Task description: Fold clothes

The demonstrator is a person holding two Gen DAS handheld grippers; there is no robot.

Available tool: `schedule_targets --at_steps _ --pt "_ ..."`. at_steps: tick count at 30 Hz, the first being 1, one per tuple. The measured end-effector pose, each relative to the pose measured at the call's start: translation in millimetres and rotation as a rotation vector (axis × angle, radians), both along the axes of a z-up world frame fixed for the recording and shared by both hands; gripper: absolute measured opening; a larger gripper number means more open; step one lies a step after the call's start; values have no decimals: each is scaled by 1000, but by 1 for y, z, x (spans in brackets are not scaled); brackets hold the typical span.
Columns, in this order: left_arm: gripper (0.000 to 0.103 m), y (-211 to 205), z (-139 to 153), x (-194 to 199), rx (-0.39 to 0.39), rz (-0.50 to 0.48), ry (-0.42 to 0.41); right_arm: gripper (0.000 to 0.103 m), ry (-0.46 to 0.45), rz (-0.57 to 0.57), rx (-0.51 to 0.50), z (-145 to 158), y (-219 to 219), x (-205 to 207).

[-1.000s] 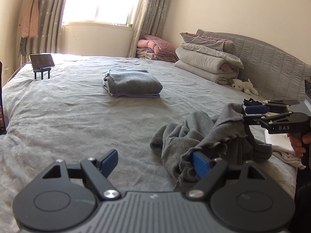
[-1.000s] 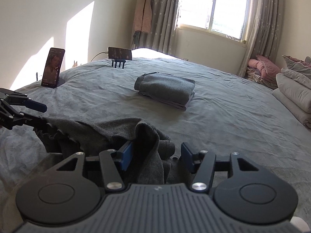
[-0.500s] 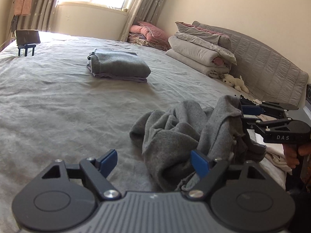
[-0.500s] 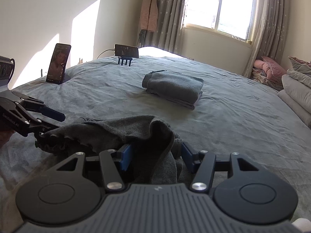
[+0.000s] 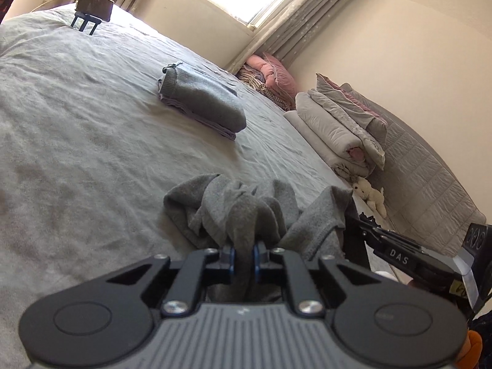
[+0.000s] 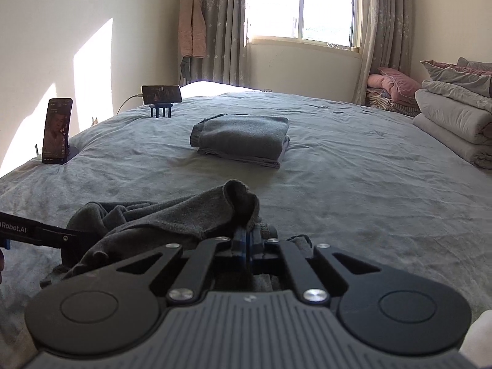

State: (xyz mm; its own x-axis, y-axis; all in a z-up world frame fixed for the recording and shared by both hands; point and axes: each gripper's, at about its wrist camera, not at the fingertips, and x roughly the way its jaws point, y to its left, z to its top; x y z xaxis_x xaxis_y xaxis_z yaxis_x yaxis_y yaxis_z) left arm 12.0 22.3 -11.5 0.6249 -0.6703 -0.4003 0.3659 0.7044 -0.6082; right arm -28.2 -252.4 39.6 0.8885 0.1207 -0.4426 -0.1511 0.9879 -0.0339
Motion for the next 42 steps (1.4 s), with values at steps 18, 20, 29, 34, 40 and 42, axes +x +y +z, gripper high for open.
schedule_targets --at_steps 18,20,29,34,40,42 --pt "9 20 140 -112 -110 209 -354 1 -349 -28 11 111 -7 -94" --pt "9 24 156 -123 -110 234 -390 1 -384 -23 12 121 -5 -101" --pt "9 40 217 -170 -84 308 -536 1 -560 2 3 172 0 -135" --pt "9 52 245 -198 -100 347 -592 1 -637 15 -10 191 3 -152" --pt "9 50 245 -199 -86 346 -552 1 -630 9 -14 189 3 -148" --pt "9 48 231 -190 -86 339 -502 1 -606 -4 -11 180 3 -142"
